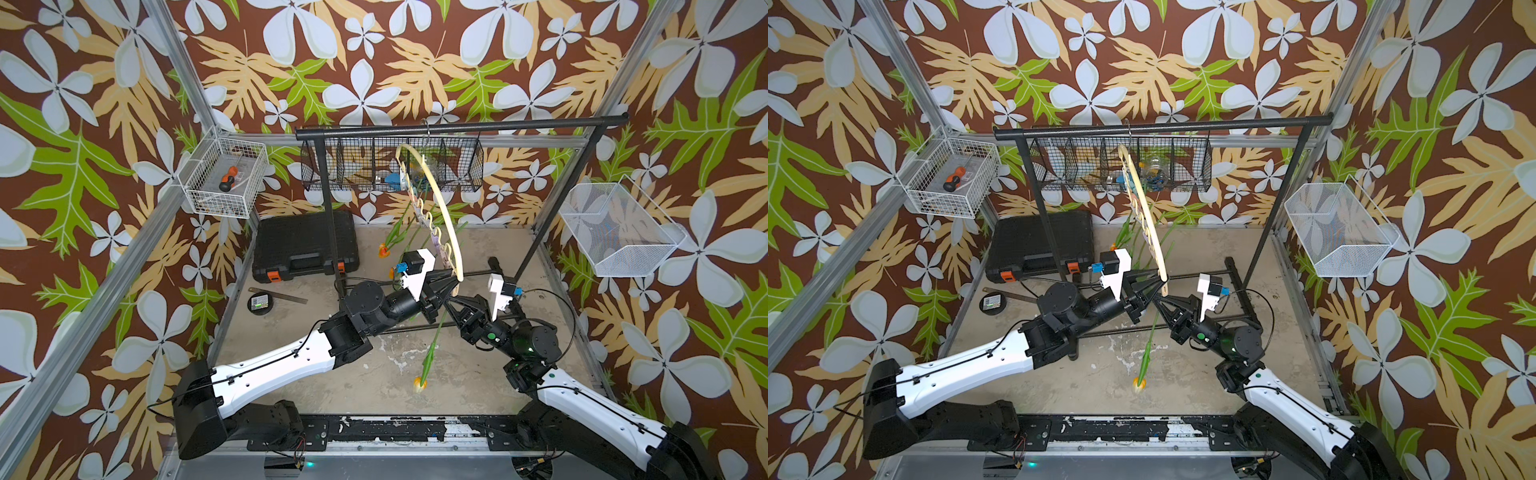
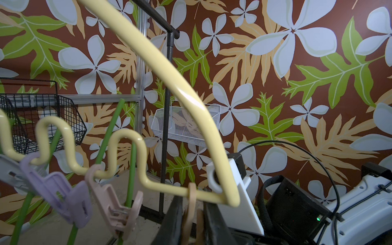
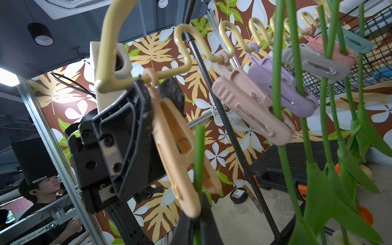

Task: Dry the flowers on a clothes hanger
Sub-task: Clamp the flower onto the hanger.

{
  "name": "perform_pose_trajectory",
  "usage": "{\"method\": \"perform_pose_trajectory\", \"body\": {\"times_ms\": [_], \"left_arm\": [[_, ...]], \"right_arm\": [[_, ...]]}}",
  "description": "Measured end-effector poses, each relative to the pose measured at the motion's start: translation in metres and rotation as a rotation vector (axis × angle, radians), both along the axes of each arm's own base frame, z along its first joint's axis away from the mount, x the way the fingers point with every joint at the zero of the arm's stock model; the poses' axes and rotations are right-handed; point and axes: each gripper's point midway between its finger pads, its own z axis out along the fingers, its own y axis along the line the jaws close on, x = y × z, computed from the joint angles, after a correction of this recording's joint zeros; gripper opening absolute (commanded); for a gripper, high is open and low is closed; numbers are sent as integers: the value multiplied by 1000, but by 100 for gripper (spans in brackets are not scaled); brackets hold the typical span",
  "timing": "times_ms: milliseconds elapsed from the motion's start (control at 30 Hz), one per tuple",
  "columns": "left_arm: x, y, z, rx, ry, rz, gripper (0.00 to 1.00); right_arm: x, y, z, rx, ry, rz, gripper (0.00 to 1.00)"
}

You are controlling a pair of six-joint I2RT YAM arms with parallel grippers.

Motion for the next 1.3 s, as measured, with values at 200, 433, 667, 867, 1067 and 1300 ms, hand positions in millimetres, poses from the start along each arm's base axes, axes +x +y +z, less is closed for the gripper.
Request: {"method": "perform_pose_trajectory", "body": {"times_ms": [200,433,667,867,1067,1300], "left_arm": [[-1,1,-1,-19,5,-4,18],[-2,2,-1,-33,17,-9,34],[0,5,-5,-24,30,3,50],[-2,10,-2,-20,26,13,61],[-2,15,-5,15,22,36,66],[-4,25,-3,35,4,61,67]], "right_arm": [[2,0,-1,4,15,2,0],[1,0,0,9,15,0,0],[1,-3,3,20,8,-12,0],[2,-5,3,3,-12,-40,0],[7,-8,0,-46,-35,-103,14],[22,-7,-18,-164,-27,-191,25]]}}
